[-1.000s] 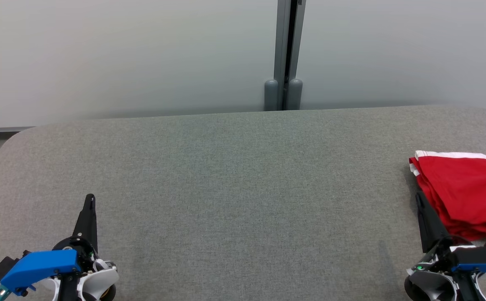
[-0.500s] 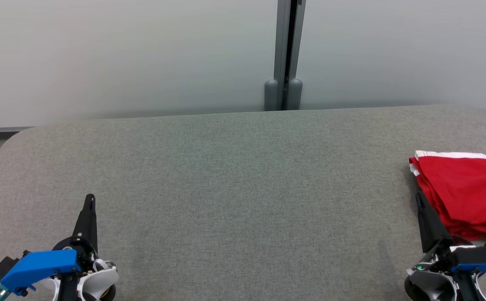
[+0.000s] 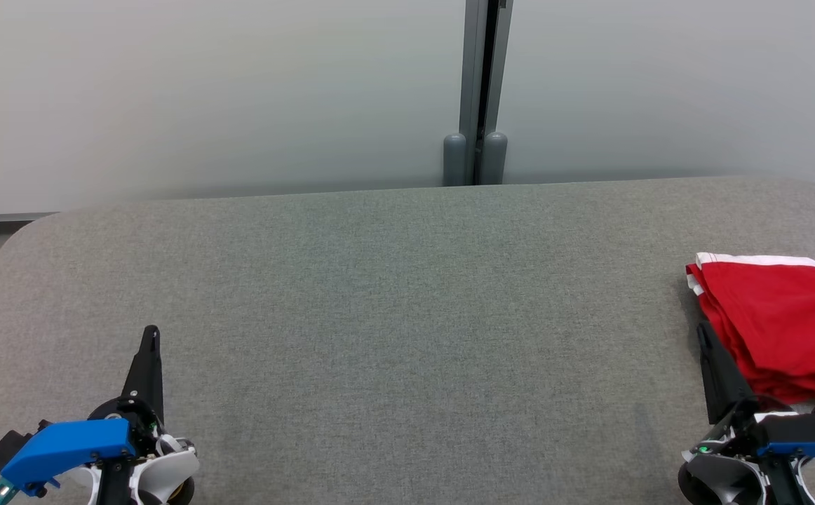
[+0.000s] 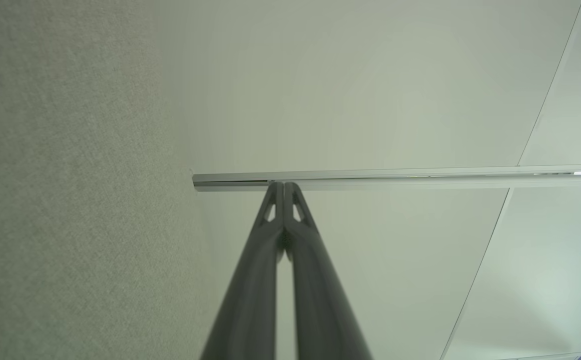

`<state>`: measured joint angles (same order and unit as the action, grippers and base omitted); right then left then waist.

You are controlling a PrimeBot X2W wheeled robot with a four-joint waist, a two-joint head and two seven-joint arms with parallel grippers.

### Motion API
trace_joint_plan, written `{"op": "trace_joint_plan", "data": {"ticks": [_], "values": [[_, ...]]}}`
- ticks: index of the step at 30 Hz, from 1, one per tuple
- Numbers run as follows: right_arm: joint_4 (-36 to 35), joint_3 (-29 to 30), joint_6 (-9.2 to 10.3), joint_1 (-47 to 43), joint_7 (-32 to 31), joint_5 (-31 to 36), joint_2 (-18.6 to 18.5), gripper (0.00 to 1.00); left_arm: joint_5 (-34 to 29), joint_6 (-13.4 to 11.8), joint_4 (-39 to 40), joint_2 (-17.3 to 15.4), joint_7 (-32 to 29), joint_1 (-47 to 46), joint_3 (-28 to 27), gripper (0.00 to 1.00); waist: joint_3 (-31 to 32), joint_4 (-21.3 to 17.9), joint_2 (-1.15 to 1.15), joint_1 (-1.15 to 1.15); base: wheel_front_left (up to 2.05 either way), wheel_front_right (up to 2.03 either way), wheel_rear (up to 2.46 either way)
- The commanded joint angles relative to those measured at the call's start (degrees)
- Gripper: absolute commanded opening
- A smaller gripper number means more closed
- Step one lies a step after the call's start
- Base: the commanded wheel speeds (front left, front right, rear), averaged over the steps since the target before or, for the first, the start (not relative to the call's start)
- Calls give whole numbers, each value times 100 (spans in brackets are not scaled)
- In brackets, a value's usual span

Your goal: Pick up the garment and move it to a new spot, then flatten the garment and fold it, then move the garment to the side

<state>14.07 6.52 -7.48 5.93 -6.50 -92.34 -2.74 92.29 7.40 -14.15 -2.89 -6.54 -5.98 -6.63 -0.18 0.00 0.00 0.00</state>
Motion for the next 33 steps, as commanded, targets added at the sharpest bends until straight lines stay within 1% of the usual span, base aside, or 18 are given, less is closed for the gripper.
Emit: {"op": "trace_joint_plan", "data": {"ticks": [1,33], "values": [[-17,9,-2,56,-24,-17,-26,0,21,30,24,11,-18,-57,-7,0,0,0,0,0,0,0,0],[-17,9,-2,56,-24,-17,-26,0,22,30,24,10,-18,-57,-5,0,0,0,0,0,0,0,0]]}}
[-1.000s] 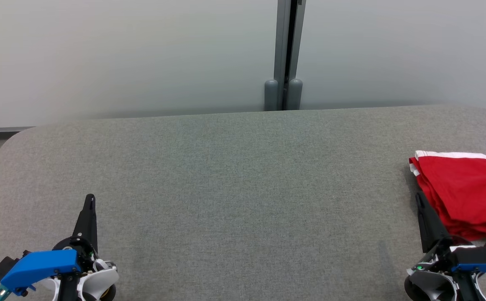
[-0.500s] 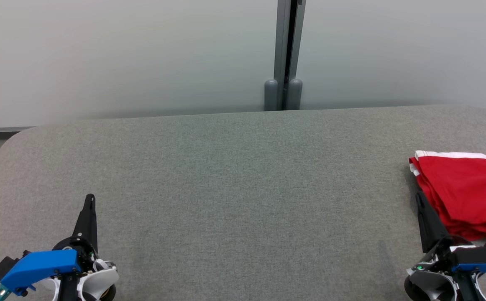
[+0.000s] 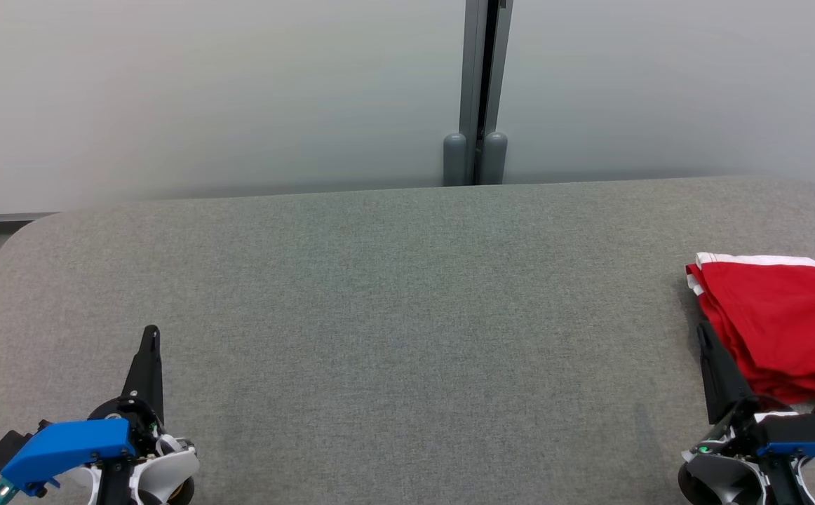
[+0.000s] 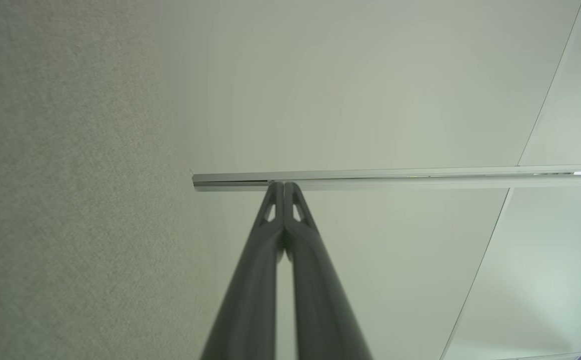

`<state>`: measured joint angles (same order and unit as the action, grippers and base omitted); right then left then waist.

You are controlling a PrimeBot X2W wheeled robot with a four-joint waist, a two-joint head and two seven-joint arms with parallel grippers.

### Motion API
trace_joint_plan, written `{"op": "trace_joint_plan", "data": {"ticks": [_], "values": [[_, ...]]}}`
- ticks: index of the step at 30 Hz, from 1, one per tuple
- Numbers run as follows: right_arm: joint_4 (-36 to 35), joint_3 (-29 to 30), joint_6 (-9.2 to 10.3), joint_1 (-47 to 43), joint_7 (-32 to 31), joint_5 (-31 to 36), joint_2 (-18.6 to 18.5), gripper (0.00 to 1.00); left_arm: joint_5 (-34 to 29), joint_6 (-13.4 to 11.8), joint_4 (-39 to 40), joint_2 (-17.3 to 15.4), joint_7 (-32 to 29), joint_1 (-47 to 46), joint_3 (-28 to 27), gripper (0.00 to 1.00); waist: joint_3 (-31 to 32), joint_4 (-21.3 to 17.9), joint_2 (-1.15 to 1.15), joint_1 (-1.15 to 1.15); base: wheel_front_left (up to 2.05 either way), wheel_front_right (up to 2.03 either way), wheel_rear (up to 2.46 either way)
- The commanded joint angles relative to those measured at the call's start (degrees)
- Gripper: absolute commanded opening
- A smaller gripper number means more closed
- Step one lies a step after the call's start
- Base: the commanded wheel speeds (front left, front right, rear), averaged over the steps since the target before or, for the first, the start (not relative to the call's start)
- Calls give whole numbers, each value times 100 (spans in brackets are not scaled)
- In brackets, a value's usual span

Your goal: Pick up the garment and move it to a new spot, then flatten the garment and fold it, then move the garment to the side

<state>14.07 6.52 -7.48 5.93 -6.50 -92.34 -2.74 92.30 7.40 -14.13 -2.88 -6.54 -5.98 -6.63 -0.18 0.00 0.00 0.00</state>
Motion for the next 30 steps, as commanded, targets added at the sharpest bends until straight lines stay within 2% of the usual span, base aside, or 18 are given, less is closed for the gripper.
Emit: {"op": "trace_joint_plan", "data": {"ticks": [1,30], "values": [[-17,9,-2,56,-24,-17,-26,0,21,30,23,9,-18,-57,-5,0,0,0,0,0,0,0,0],[-17,9,-2,56,-24,-17,-26,0,21,30,23,9,-17,-57,-5,0,0,0,0,0,0,0,0]]}}
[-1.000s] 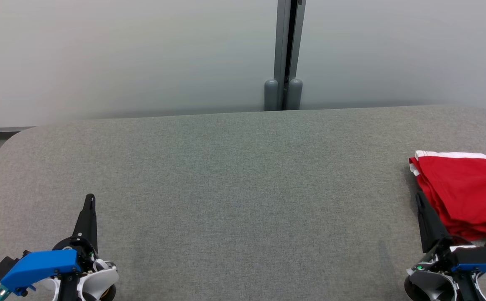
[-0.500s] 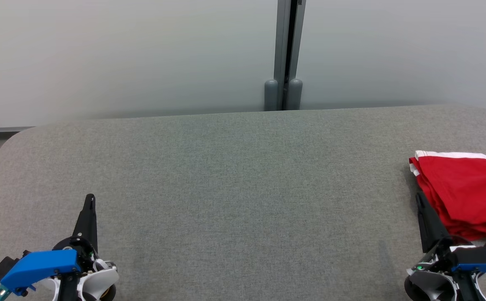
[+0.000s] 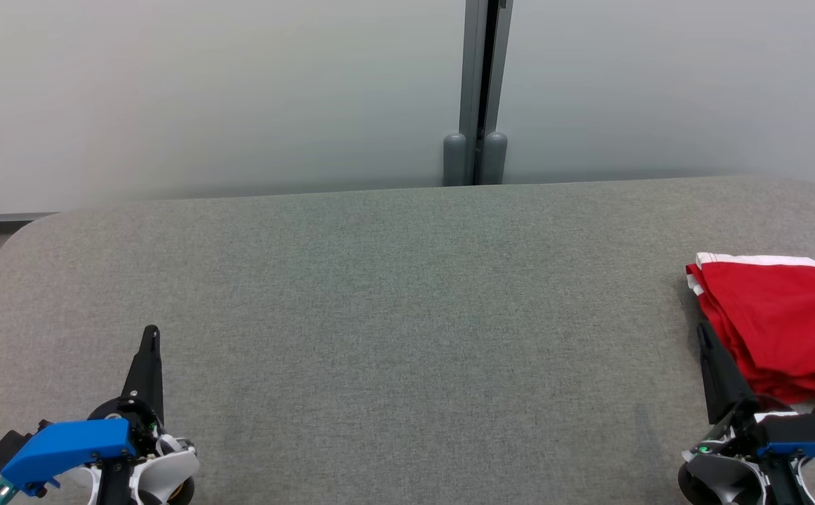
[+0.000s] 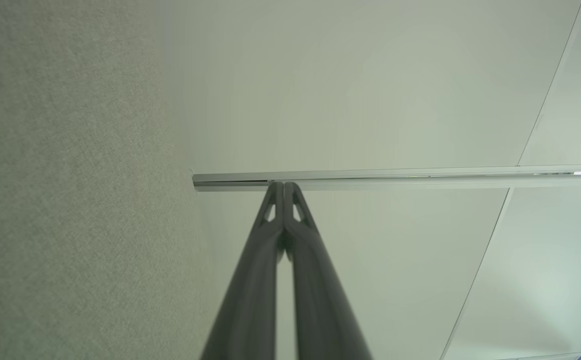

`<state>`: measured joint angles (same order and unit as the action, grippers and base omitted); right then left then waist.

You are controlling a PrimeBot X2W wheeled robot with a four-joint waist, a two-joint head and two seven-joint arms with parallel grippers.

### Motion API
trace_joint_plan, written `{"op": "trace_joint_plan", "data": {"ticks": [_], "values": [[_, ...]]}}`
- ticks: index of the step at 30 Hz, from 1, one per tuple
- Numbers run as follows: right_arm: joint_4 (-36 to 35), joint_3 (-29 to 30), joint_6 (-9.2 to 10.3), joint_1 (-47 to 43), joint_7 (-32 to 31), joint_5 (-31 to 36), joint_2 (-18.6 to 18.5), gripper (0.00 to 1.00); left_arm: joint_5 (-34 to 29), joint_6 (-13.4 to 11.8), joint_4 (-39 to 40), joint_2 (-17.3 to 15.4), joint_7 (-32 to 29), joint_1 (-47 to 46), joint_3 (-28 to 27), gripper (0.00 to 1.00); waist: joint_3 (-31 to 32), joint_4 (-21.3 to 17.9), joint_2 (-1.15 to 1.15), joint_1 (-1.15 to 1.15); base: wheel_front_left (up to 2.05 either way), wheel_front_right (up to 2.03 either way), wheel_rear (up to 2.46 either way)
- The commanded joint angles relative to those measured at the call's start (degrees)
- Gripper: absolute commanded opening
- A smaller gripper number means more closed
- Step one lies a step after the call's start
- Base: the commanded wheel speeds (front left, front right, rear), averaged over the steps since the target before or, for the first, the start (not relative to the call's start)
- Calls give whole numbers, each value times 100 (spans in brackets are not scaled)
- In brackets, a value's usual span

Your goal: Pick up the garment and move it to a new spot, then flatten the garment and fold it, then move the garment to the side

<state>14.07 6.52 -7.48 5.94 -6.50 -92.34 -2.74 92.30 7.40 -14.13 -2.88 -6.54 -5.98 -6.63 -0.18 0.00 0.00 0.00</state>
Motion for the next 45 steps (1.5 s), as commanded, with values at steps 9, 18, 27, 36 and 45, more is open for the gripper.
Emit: {"op": "trace_joint_plan", "data": {"ticks": [9,18,27,36,45], "values": [[-17,9,-2,55,-23,-17,-26,0,21,30,23,9,-17,-57,-4,0,0,0,0,0,0,0,0],[-17,9,-2,55,-23,-17,-26,0,22,30,23,9,-17,-57,-4,0,0,0,0,0,0,0,0],[-17,9,-2,55,-23,-17,-26,0,22,30,23,9,-17,-57,-4,0,0,0,0,0,0,0,0],[-17,9,-2,55,-23,-17,-26,0,22,30,24,9,-16,-57,-4,0,0,0,0,0,0,0,0],[-17,9,-2,55,-23,-17,-26,0,22,30,24,9,-16,-57,-4,0,0,0,0,0,0,0,0]]}}
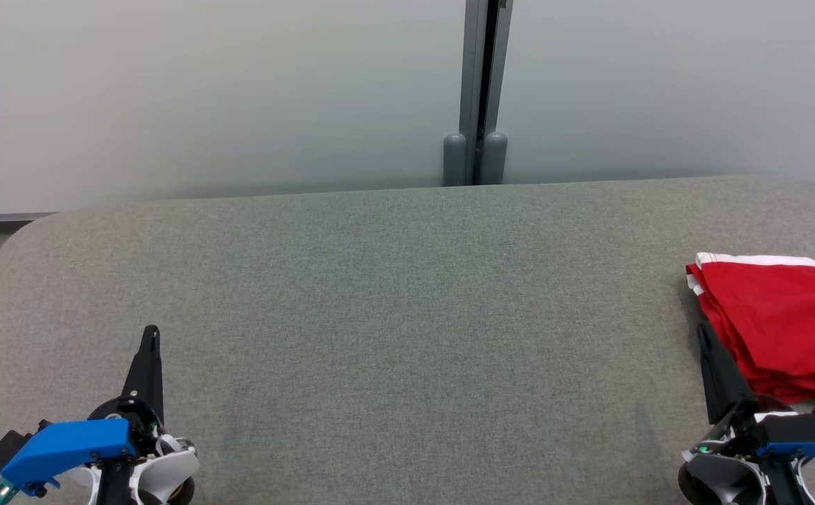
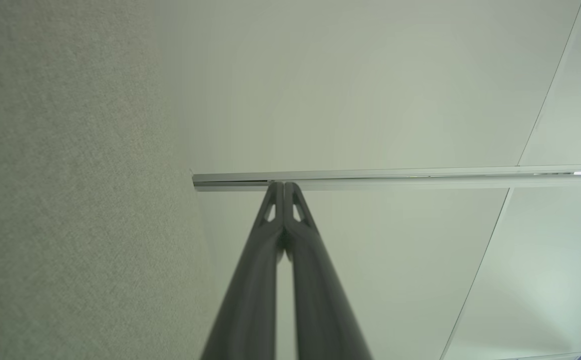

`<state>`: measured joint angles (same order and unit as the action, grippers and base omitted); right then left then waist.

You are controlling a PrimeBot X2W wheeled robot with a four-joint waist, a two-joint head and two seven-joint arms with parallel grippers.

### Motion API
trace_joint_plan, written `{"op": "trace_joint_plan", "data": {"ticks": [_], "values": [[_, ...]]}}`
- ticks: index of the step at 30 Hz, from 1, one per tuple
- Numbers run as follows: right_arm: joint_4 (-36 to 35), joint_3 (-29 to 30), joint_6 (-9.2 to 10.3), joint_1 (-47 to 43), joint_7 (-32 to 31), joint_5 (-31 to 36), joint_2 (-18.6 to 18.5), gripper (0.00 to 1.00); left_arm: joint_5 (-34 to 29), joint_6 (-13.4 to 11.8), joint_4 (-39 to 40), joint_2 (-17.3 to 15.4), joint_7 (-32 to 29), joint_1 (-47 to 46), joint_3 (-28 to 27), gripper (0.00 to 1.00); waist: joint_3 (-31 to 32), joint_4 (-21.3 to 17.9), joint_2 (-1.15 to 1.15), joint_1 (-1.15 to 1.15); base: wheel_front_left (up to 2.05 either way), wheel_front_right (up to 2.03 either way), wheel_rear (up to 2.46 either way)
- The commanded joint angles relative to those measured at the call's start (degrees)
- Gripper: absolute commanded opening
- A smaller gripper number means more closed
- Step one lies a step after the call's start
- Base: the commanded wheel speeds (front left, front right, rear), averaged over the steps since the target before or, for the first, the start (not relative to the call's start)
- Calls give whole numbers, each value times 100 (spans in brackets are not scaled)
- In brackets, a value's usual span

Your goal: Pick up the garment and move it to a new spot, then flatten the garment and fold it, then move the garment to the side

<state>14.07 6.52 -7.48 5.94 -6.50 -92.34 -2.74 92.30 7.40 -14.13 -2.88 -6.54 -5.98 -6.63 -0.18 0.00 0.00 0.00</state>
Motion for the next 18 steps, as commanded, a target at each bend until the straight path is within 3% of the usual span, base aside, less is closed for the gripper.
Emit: {"op": "trace_joint_plan", "data": {"ticks": [1,18], "values": [[-17,9,-2,55,-23,-17,-26,0,22,30,24,9,-16,-57,-4,0,0,0,0,0,0,0,0],[-17,8,-2,56,-23,-17,-26,0,22,30,24,9,-16,-57,-3,0,0,0,0,0,0,0,0]]}}
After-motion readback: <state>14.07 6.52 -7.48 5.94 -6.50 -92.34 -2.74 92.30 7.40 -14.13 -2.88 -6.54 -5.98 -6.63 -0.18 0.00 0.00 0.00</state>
